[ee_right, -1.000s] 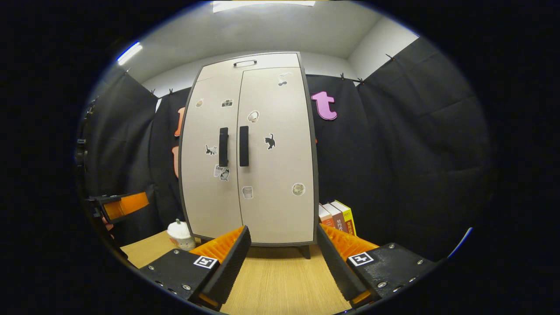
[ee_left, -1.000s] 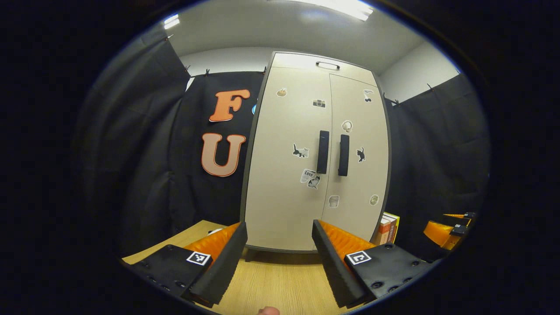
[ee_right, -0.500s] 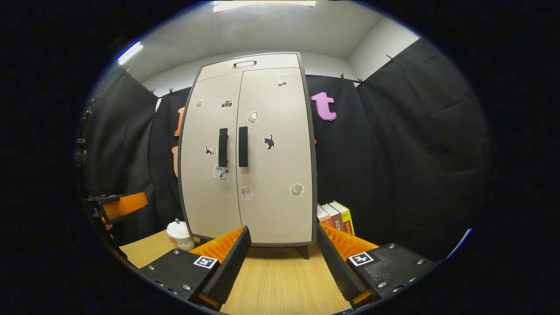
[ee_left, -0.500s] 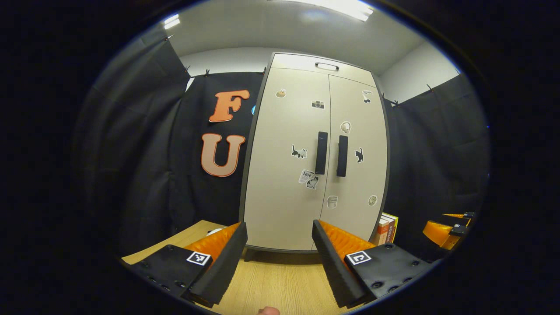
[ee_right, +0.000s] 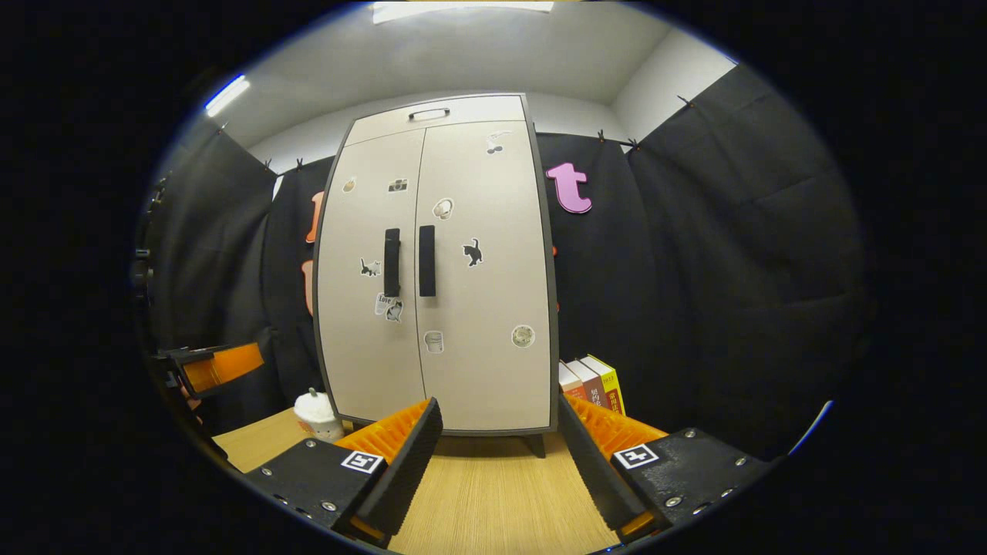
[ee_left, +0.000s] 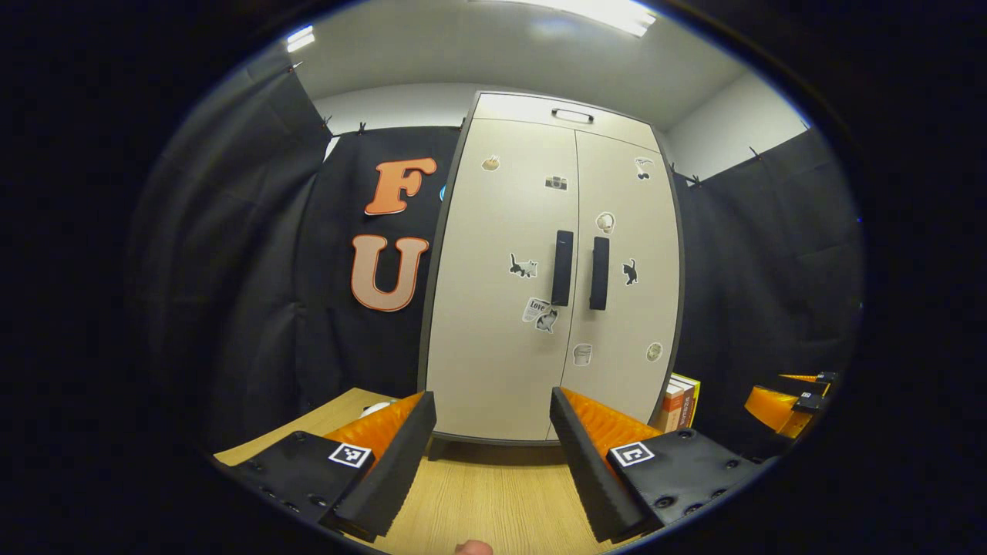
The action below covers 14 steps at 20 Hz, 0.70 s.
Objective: Grab one shoe with the right hand and put it into the shoe cabinet, grab the other shoe with the left hand and put it into the shoe cabinet; then close the right door with the right hand and the left door with the left hand.
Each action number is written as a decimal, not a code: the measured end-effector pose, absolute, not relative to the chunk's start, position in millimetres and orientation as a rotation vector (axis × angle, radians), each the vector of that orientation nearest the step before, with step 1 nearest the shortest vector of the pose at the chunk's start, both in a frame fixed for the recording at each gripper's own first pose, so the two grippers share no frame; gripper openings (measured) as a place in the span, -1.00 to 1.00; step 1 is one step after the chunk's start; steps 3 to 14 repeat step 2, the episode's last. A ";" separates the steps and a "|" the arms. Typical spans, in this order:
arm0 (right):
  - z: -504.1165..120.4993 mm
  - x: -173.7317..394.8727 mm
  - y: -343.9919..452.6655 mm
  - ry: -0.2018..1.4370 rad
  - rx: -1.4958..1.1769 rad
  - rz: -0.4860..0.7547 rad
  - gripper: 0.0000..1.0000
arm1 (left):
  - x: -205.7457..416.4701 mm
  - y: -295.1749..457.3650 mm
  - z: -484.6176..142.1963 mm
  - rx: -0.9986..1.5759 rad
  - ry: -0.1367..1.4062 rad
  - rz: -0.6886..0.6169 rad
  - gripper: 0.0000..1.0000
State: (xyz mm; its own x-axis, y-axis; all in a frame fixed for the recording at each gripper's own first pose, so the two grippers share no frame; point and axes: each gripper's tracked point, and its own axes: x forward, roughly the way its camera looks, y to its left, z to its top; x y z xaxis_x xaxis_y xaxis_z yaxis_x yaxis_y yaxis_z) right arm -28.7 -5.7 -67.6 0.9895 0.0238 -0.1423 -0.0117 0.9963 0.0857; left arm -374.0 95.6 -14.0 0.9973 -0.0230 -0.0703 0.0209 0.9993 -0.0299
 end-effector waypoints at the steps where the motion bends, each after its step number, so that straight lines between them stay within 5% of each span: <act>1: -68.0 -28.5 -5.3 0.144 0.085 0.018 0.86 | -374.1 95.7 -14.0 -0.029 0.070 -0.022 0.94; 14: -68.2 -28.8 -5.8 0.145 0.085 0.018 0.86 | -374.0 96.2 -14.3 -0.030 0.071 -0.022 0.94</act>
